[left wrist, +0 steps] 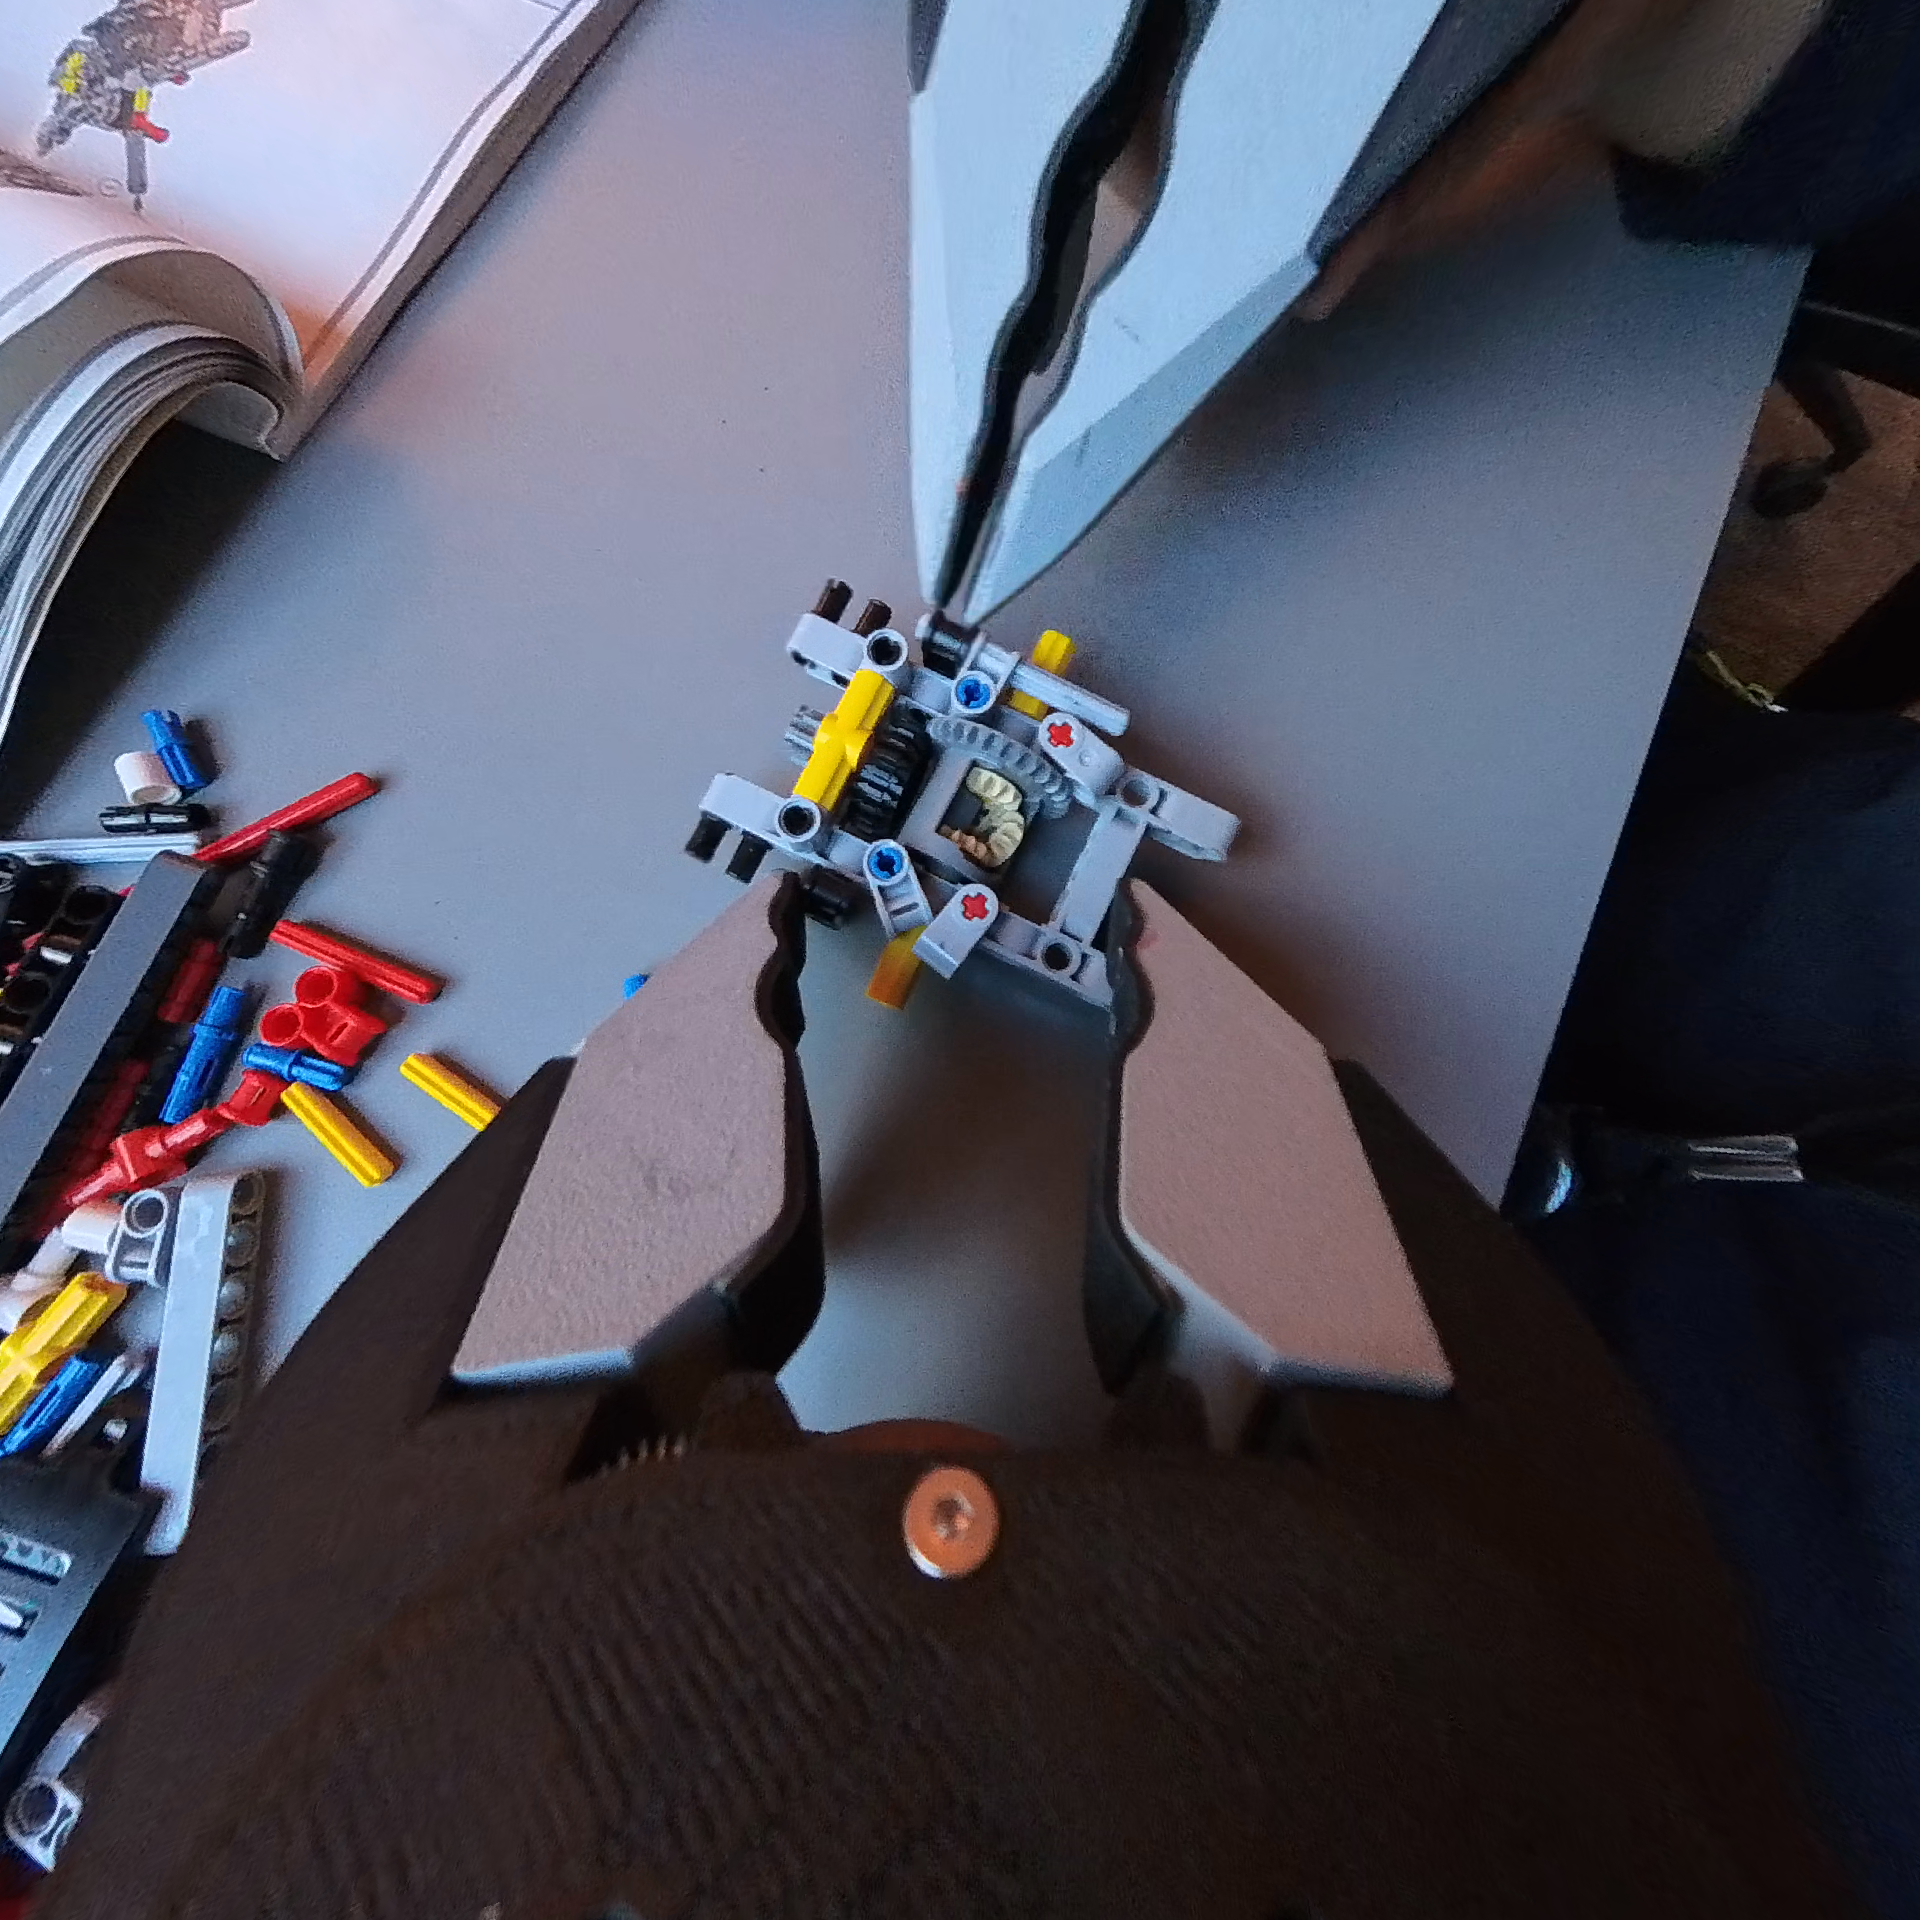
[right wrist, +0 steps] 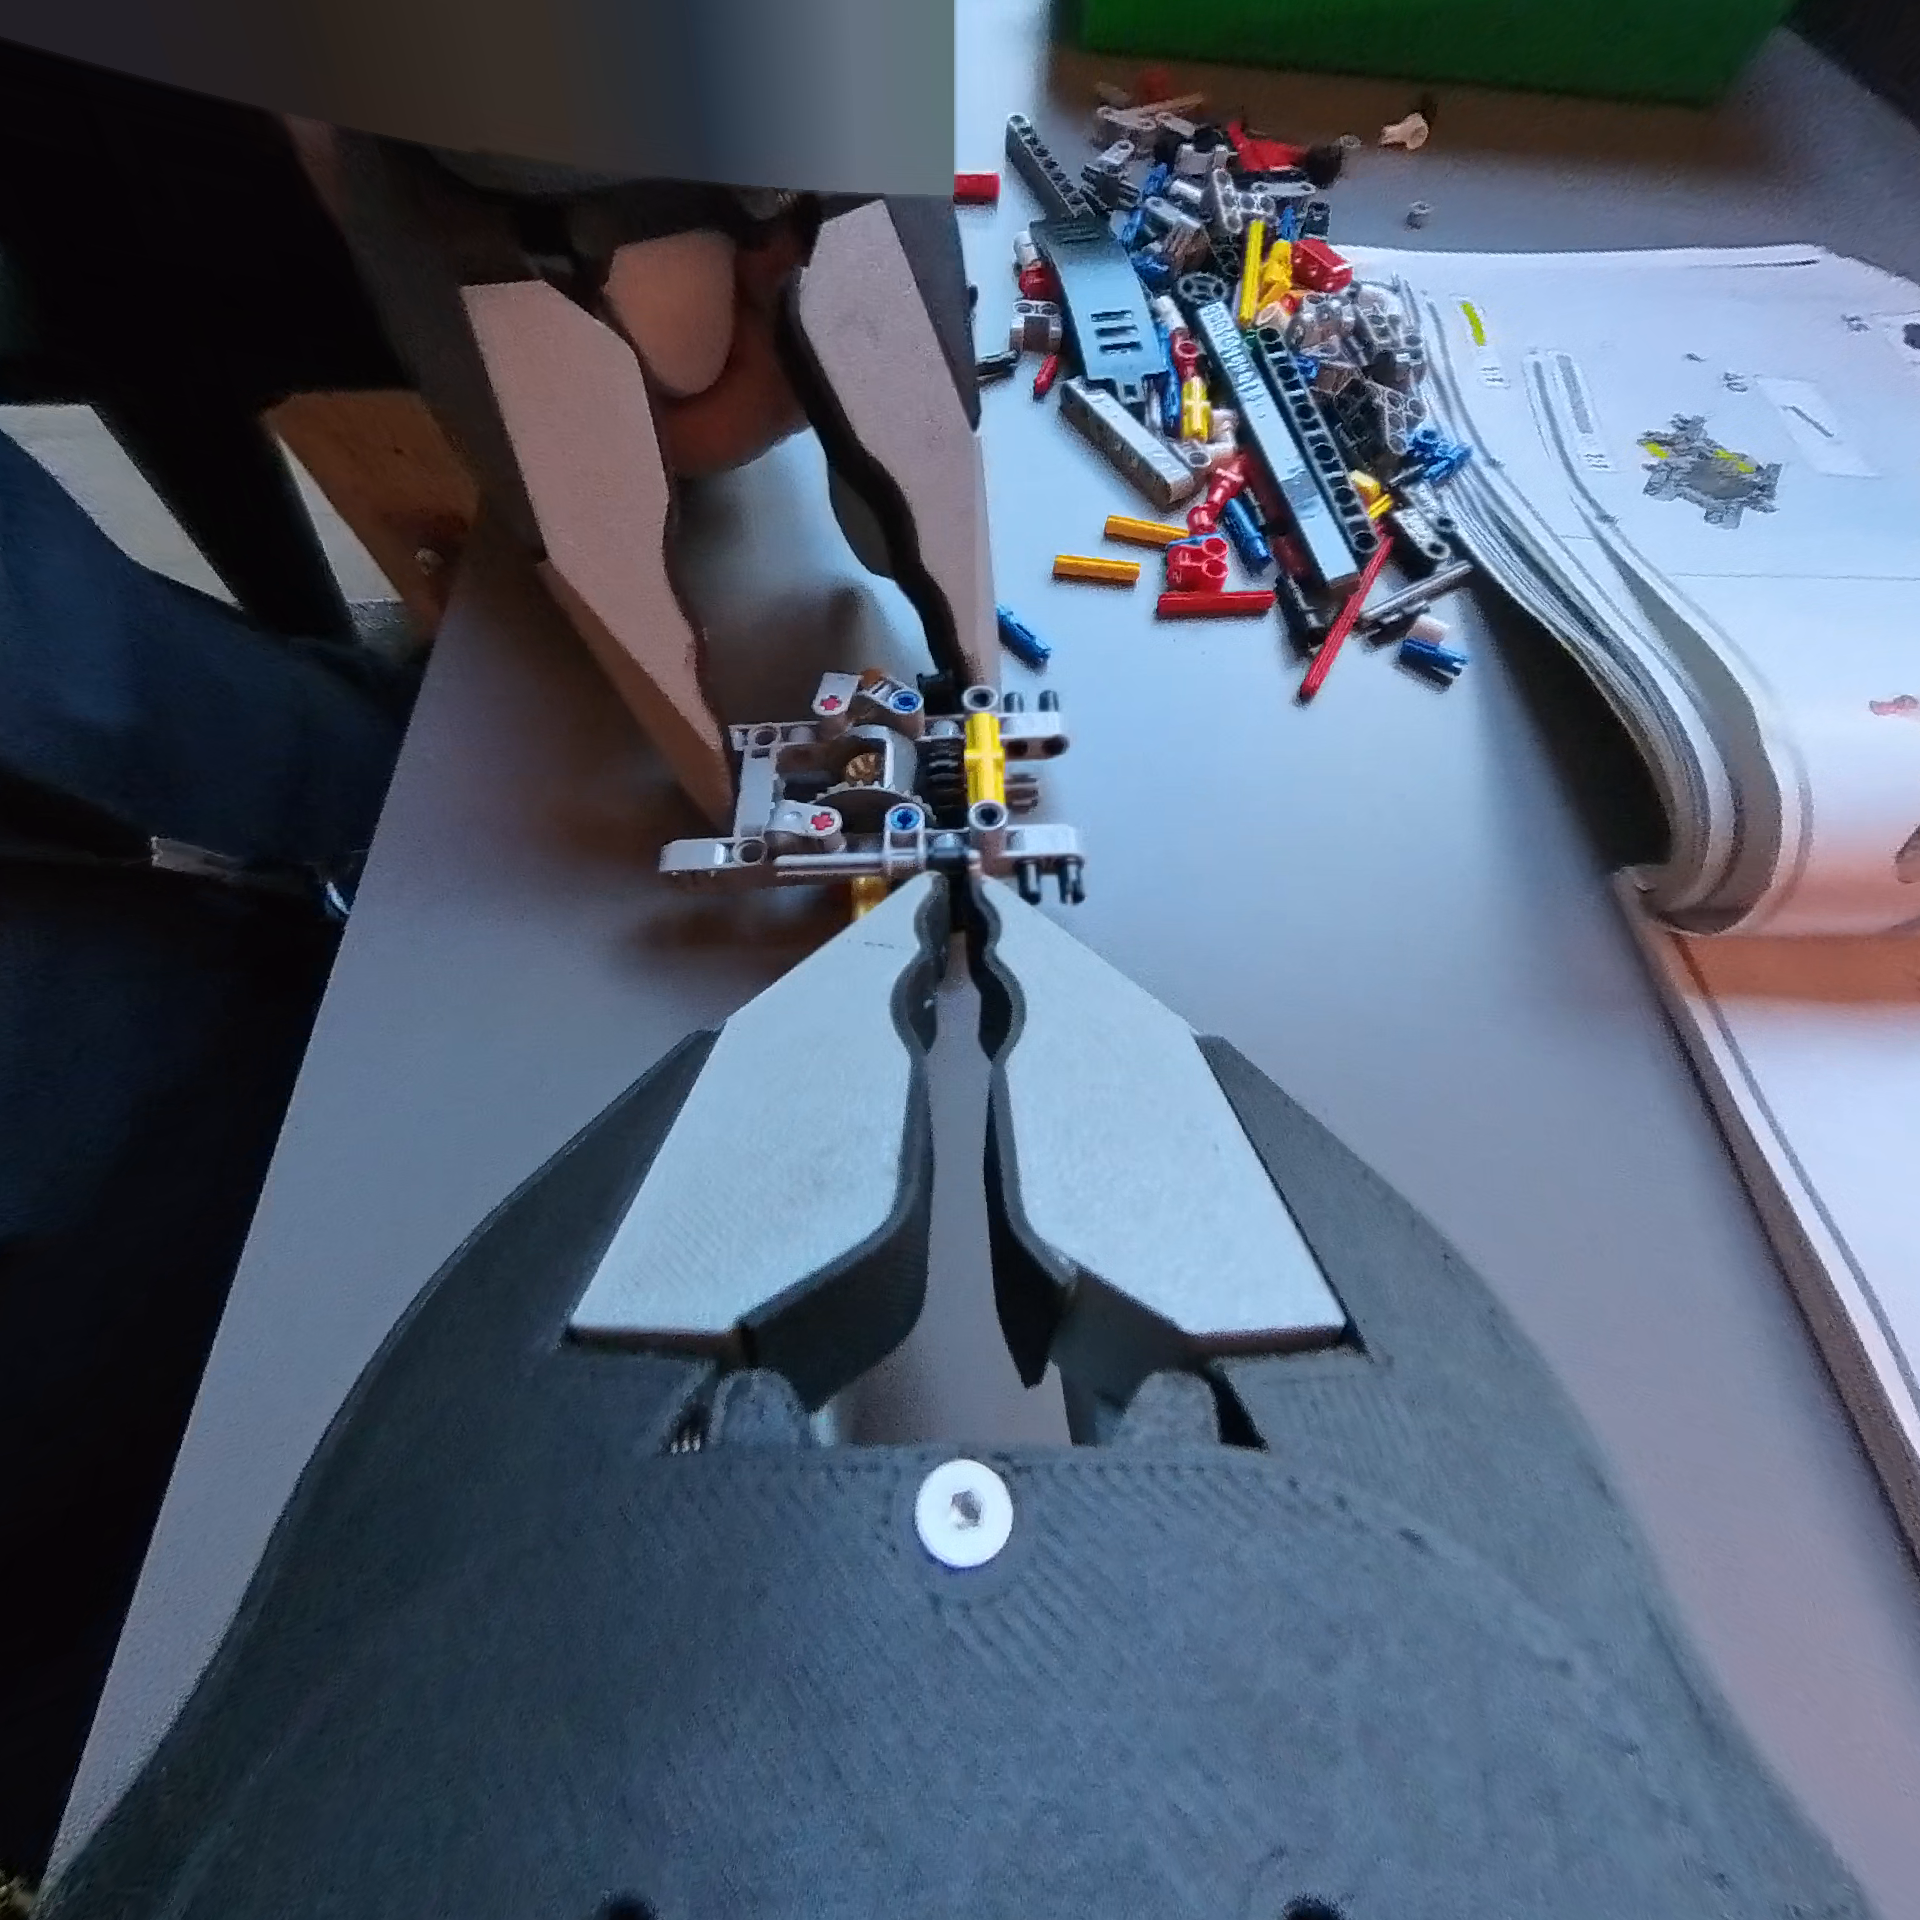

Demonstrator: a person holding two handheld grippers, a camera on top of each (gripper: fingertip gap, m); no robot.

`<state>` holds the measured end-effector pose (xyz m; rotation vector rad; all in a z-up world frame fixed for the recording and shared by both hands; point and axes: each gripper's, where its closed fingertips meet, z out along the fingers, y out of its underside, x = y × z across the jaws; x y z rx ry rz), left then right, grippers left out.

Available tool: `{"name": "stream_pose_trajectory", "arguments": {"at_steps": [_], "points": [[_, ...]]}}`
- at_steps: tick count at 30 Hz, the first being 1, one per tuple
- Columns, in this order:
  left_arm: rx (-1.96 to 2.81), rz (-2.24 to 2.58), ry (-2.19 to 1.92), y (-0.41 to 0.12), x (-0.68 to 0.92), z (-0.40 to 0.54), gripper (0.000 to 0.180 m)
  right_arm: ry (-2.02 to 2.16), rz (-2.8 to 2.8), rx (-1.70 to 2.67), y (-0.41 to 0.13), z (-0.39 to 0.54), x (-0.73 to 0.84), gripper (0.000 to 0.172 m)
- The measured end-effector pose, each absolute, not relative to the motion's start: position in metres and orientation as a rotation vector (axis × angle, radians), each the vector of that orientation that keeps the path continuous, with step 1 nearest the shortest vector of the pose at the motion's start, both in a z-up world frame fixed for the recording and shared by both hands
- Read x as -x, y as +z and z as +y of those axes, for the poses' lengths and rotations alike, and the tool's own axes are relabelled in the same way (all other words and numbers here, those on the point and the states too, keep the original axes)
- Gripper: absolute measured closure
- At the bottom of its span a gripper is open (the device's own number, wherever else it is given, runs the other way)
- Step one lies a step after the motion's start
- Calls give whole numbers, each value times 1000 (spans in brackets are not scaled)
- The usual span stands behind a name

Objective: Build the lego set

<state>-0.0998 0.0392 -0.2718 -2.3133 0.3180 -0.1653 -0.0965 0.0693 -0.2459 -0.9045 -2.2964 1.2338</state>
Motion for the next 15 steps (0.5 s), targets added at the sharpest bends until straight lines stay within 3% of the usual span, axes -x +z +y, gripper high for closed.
{"name": "stream_pose_trajectory", "arguments": {"at_steps": [15], "points": [[2308, 365, -187, -272, 94, 37, 123, 1360, -2396, 859, -245, 65, 92, 171]]}}
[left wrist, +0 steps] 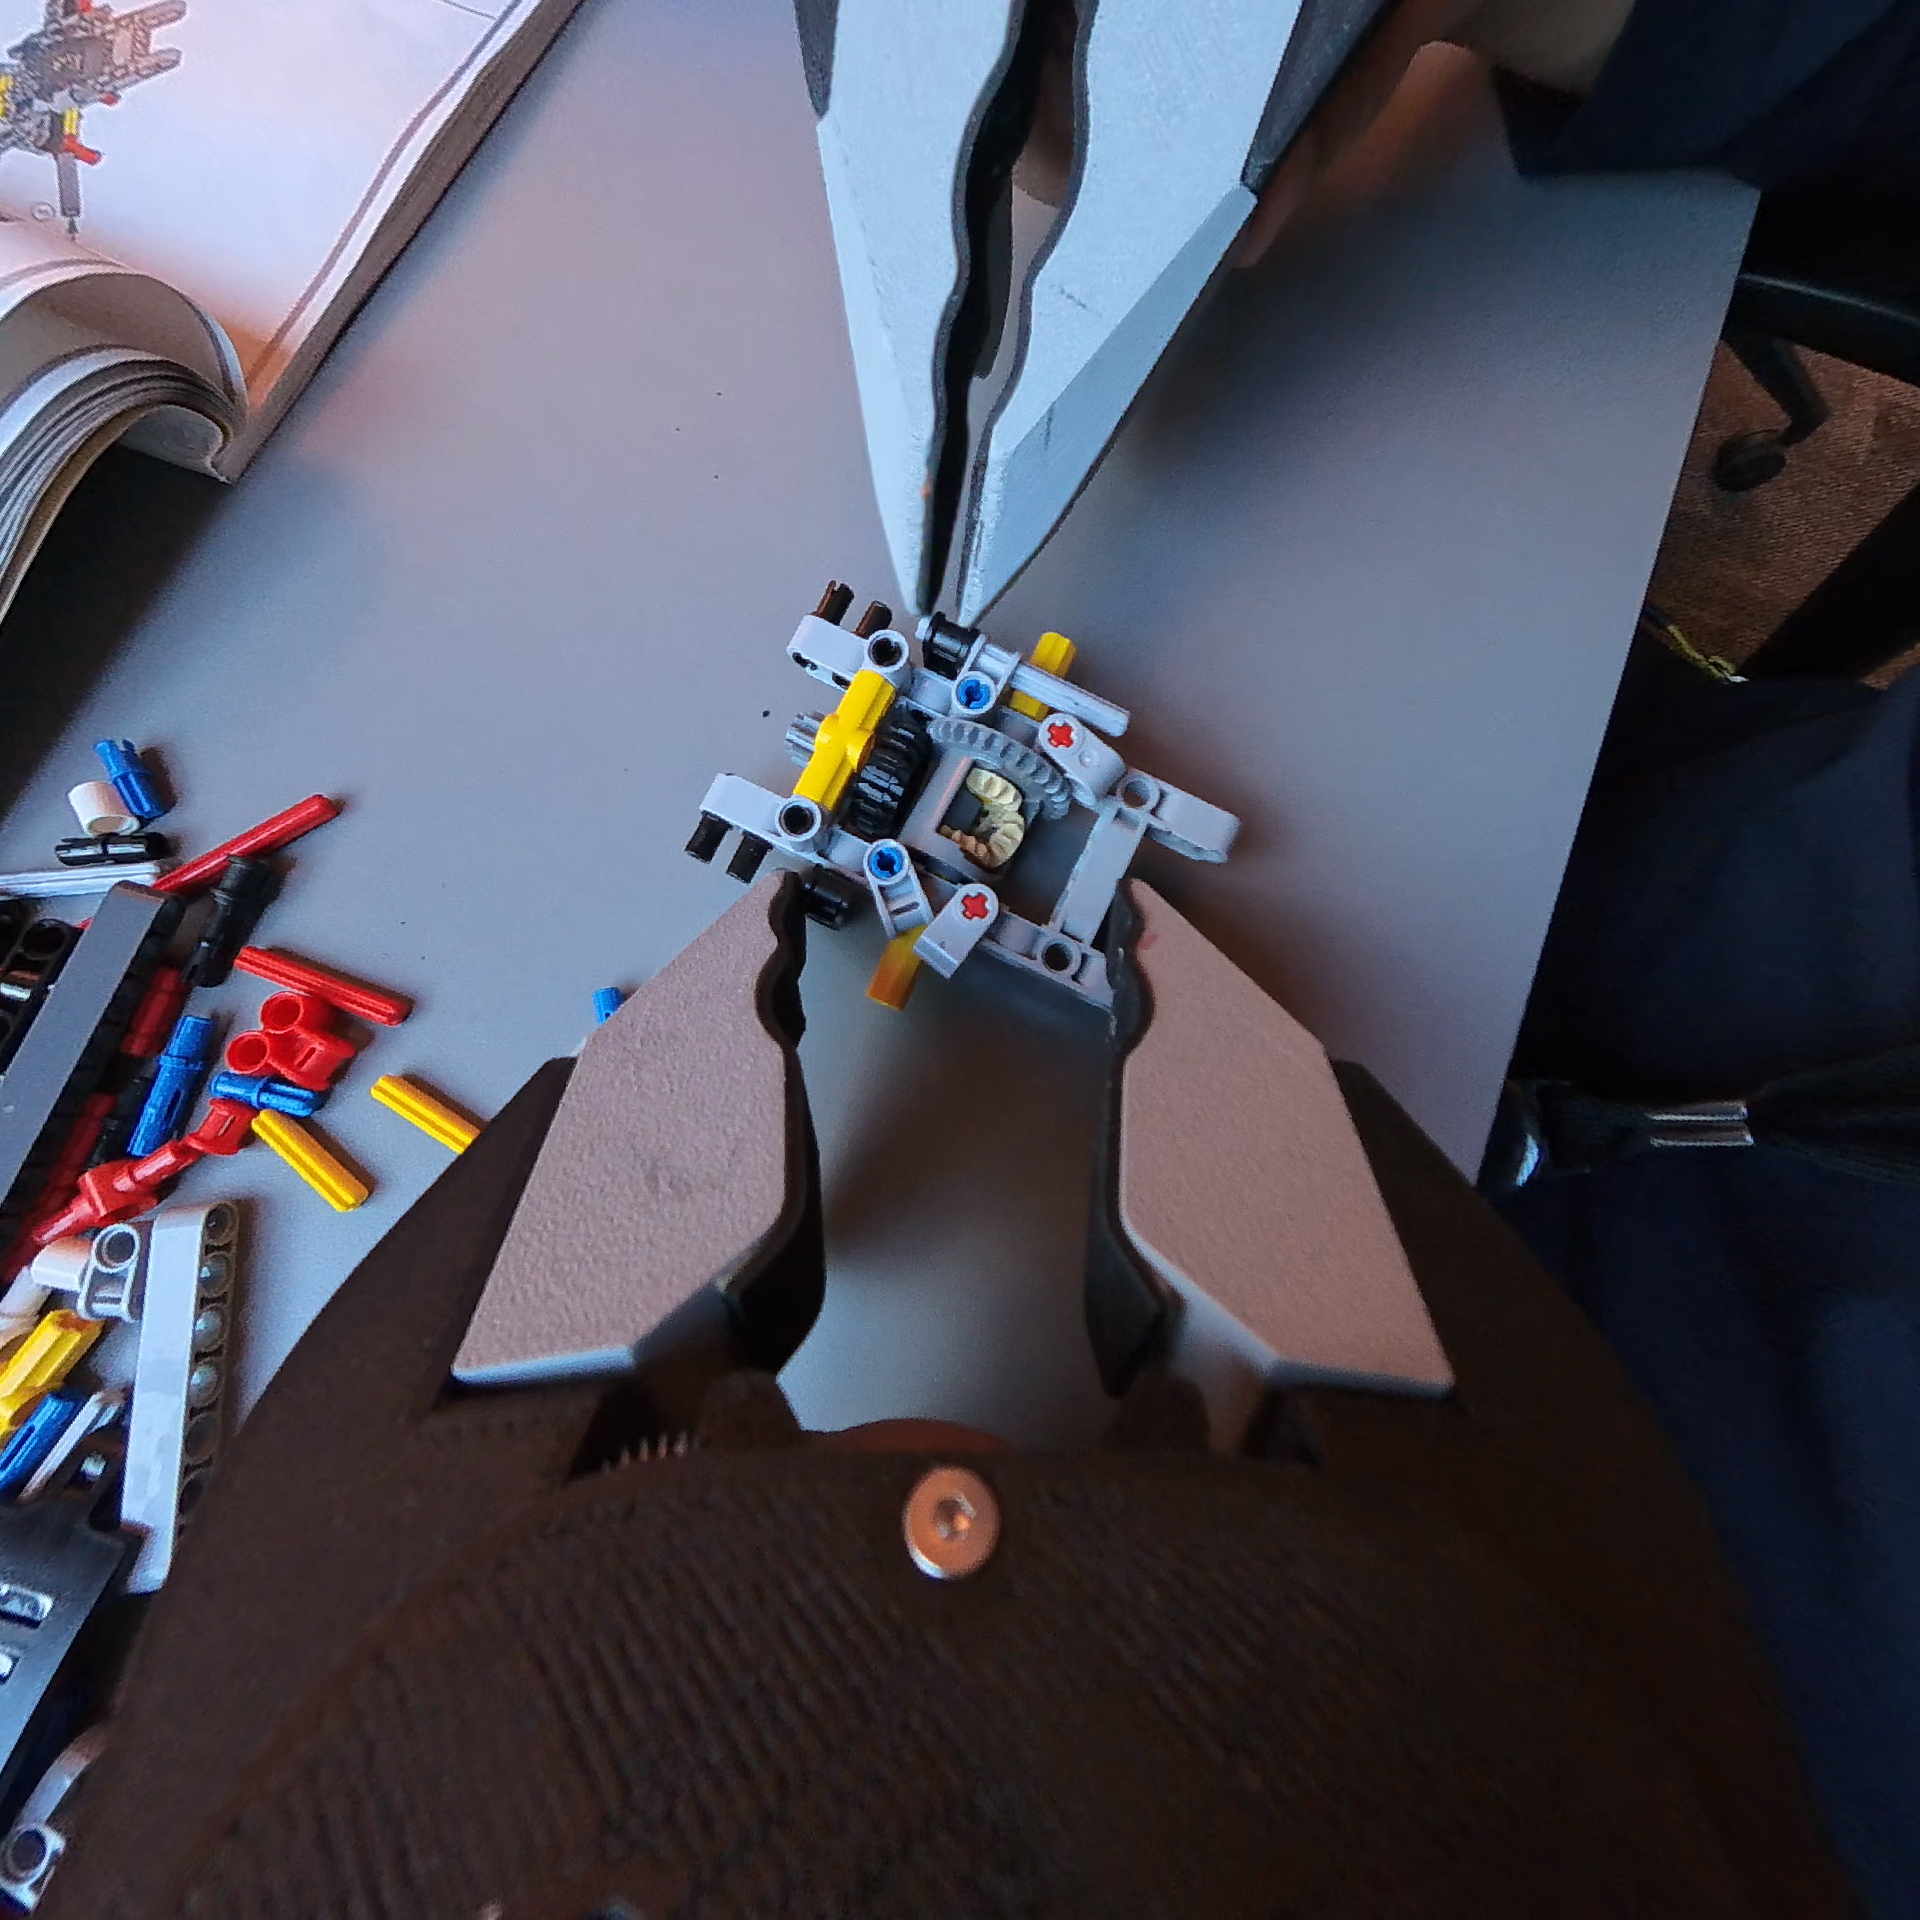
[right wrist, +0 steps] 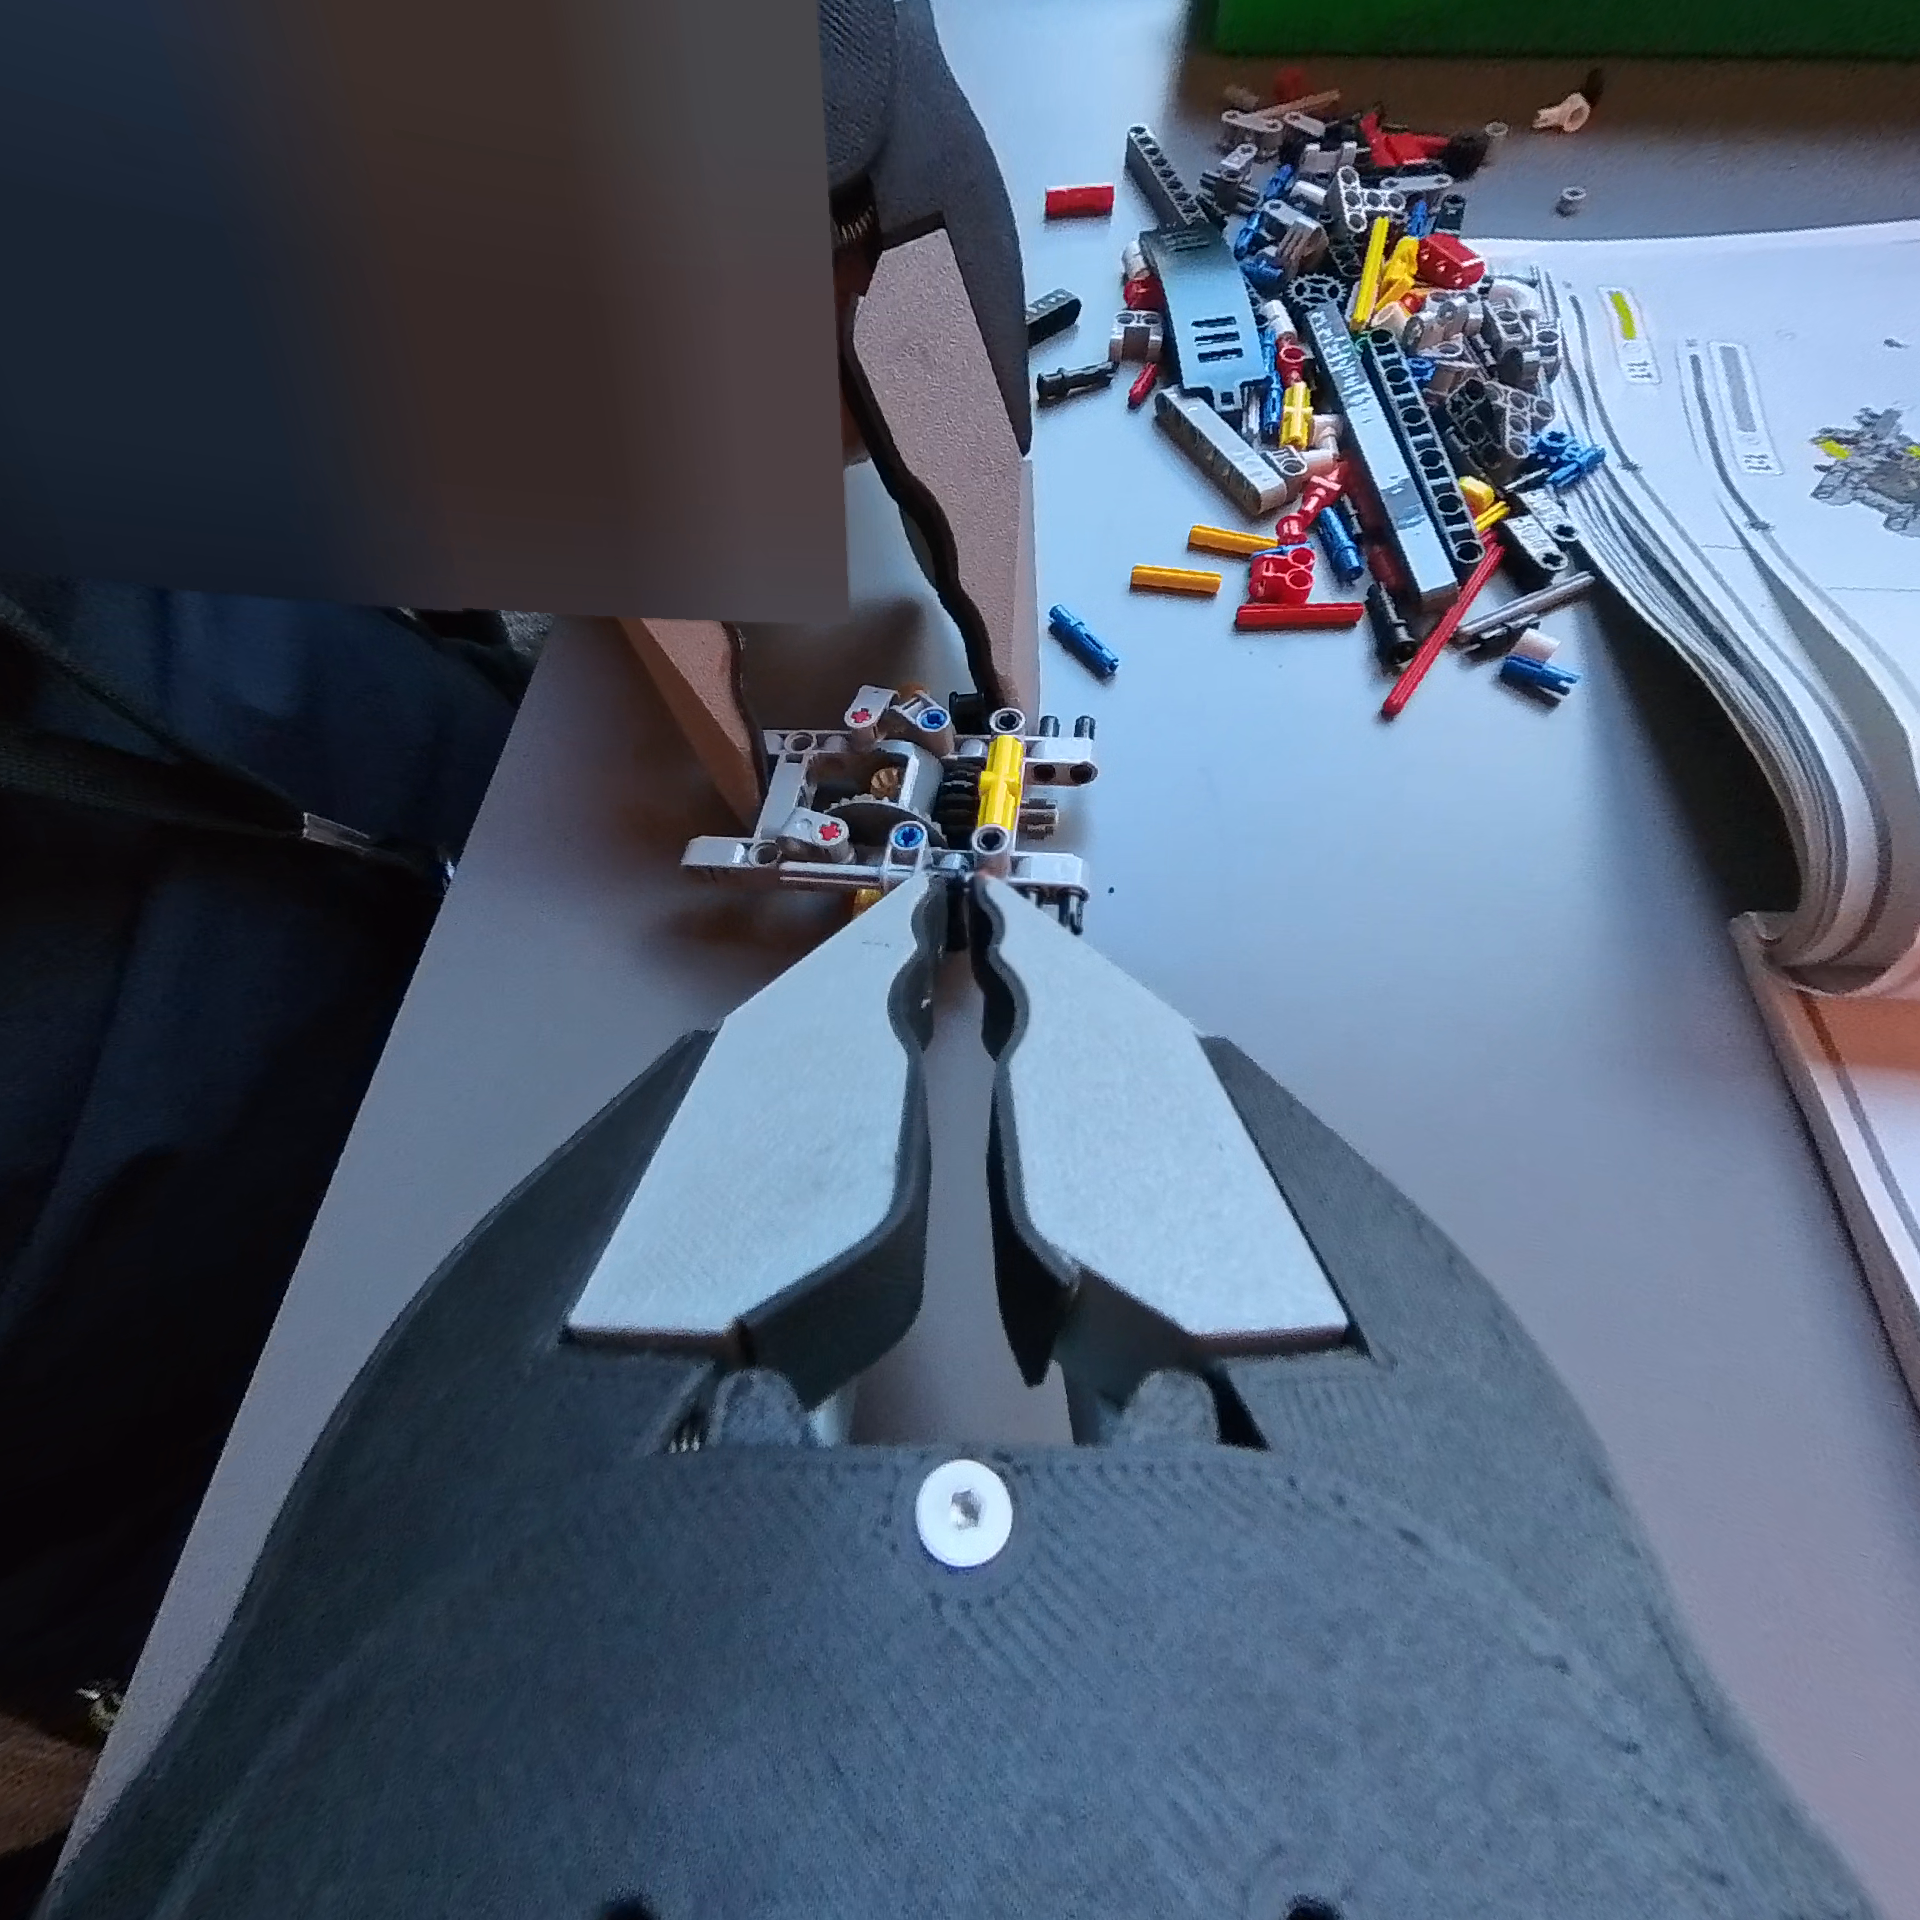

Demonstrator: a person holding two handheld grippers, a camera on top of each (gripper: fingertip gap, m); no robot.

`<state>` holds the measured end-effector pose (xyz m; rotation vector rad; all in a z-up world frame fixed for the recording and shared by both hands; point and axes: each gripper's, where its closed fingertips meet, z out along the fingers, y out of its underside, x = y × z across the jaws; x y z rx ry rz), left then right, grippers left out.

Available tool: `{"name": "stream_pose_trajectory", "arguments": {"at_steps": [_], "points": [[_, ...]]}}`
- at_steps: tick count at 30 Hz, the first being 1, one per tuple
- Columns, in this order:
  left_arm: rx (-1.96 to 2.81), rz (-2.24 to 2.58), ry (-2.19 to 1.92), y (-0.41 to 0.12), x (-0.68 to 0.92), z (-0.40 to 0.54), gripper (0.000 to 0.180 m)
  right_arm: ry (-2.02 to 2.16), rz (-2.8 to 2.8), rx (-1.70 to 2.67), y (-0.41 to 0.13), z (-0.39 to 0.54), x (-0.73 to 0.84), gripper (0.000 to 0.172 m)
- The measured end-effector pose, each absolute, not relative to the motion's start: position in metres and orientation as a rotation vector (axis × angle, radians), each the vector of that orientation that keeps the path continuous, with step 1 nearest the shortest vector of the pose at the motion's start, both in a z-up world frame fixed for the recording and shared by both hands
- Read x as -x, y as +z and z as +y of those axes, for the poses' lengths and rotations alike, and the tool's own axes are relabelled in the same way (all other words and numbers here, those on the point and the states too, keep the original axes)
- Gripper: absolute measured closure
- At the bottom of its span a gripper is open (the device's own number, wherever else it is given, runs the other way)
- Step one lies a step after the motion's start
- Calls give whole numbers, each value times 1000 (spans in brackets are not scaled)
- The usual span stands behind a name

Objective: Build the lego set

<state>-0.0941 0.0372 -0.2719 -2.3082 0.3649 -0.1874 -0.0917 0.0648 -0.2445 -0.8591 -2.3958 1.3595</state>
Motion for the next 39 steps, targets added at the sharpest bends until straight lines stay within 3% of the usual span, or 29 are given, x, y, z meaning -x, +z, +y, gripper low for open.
{"name": "stream_pose_trajectory", "arguments": {"at_steps": [13, 19, 22, 34, 39], "points": [[2301, 410, -181, -272, 90, 36, 123, 1223, -2378, 857, -254, 72, 99, 172], [2303, 399, -201, -272, 90, 36, 123, 1417, -2334, 871, -237, 71, 93, 172], [2306, 373, -191, -272, 94, 38, 123, 1421, -2389, 839, -241, 63, 85, 159], [2313, 302, -151, -272, 103, 41, 123, 1129, -2306, 717, -246, 48, 85, 145], [2314, 293, -144, -272, 104, 41, 123, 1009, -2293, 693, -248, 48, 88, 147]]}}
